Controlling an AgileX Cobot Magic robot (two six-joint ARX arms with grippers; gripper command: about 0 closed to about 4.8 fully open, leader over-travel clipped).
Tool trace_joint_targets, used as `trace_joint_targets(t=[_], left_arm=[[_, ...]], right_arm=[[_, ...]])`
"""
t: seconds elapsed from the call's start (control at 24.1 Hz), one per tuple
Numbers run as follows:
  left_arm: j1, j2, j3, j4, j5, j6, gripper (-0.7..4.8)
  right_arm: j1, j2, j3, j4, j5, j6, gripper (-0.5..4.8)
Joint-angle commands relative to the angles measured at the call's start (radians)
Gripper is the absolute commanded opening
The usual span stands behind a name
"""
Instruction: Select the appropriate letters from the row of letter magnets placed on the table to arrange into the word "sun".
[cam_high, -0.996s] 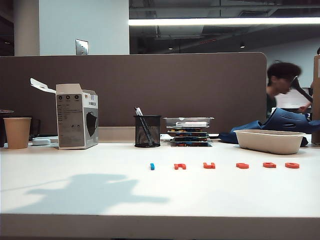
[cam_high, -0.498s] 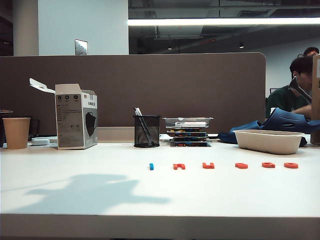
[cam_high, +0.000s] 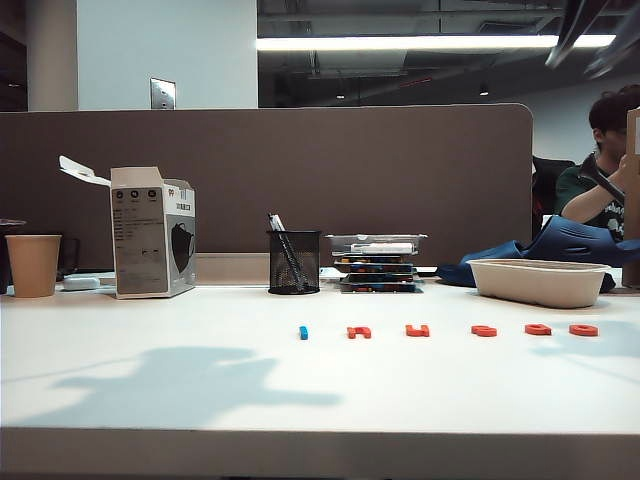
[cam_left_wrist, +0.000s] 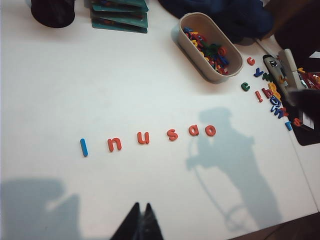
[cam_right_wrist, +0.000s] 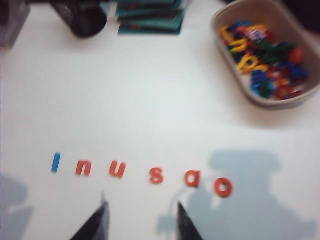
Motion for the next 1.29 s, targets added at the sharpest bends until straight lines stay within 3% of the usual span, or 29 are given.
trace_joint_targets(t=[0.04,0.12,0.83,1.29], left_arm=[[-0.001,-0.004,0.005,0.007,-0.006,-0.002,-0.05],[-0.001,-0.004,0.005,0.007,-0.006,-0.002,-0.05],[-0.001,-0.004,0.005,0.007,-0.006,-0.002,-0.05],[-0.001,-0.004,0.005,0.006,-0.006,-0.002,-0.05]], right_arm=[[0.068,0.116,0.044,0.009,0.01,-0.028,2.25],[0.116,0.198,0.072,0.019,0.055,-0.034,2.86],[0.159,0.545,0.081,0.084,0.117,-0.037,2.84],[0.159,0.626,0.079,0.075,0.116,-0.037,2.83]])
